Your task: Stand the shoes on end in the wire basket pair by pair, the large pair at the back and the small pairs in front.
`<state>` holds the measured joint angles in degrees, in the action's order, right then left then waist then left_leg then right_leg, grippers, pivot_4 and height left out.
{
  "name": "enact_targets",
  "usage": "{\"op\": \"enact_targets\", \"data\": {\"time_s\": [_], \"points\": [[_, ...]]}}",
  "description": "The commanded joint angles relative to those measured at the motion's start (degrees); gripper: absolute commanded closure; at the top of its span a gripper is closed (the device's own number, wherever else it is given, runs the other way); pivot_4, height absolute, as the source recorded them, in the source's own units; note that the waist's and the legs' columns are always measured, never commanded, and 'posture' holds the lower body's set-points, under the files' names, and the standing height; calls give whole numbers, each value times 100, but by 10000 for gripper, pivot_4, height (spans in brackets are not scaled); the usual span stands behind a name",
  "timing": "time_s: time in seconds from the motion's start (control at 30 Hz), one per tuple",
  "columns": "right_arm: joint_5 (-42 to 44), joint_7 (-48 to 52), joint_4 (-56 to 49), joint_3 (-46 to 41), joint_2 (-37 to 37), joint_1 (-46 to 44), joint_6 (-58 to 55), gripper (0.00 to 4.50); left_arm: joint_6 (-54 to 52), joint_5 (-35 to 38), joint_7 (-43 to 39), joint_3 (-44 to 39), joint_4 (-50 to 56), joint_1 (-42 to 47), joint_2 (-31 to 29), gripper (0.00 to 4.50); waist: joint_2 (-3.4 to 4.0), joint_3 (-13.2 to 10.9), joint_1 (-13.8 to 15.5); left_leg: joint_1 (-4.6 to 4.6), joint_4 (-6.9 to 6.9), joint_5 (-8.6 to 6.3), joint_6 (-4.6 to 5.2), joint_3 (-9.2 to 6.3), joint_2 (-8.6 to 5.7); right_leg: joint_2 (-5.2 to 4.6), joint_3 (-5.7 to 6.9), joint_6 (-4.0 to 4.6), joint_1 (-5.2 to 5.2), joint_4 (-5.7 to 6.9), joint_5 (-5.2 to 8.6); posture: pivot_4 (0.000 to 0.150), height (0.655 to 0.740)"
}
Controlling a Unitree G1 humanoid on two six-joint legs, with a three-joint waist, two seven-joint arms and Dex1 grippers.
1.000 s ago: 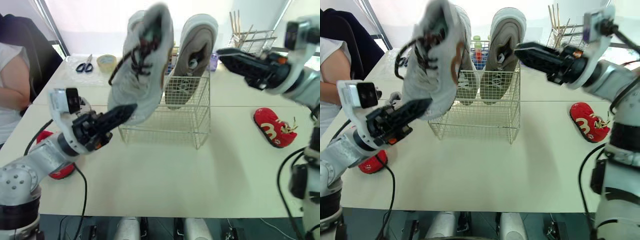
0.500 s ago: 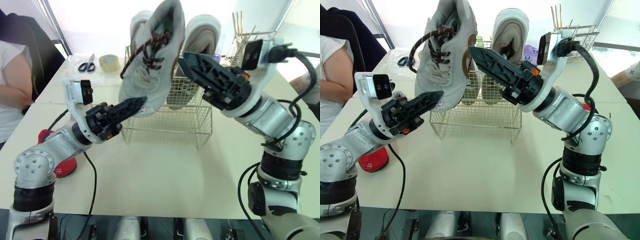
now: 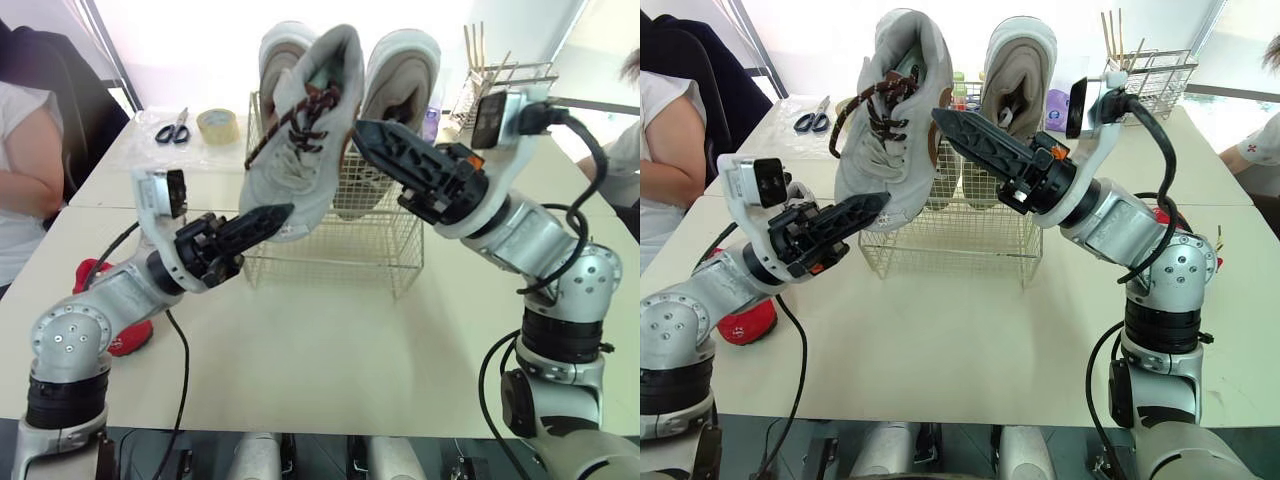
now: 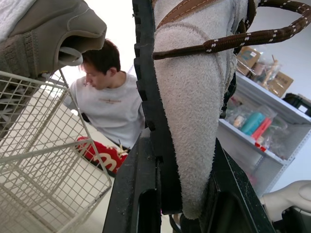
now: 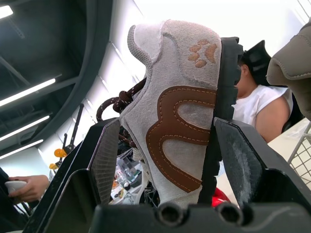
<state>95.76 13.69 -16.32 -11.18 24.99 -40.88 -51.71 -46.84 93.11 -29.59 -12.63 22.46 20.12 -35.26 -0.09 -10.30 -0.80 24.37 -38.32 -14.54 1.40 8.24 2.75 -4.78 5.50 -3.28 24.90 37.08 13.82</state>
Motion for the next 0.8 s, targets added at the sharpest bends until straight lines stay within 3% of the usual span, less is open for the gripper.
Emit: {"op": "enact_targets", "data": {"time_s": [0.03,0.07,0.2,0.8], "points": [[-232,120,88,-77,7,-165,219,11914,-65,272,-47,26,476,1,16,41617,0,0,0,0,0,0,1,0,0,0,0,0,0,0,0,1500,7352],[-269,167,140,-115,-19,-172,263,11914,-19,352,1,-27,463,14,40,41617,0,0,0,0,0,-2,3,0,0,0,0,0,0,0,0,1500,7352],[-85,236,275,-207,-32,-221,289,667,71,550,188,-145,416,78,71,41617,-2,-1,1,1,0,-1,1,-1,0,0,0,0,0,-1,0,1500,7352],[358,150,-13,-132,-193,-229,306,667,-85,-30,28,301,101,39,293,41617,-1,-1,2,1,1,-3,5,-2,0,1,0,0,0,-2,0,1500,7352]]}}
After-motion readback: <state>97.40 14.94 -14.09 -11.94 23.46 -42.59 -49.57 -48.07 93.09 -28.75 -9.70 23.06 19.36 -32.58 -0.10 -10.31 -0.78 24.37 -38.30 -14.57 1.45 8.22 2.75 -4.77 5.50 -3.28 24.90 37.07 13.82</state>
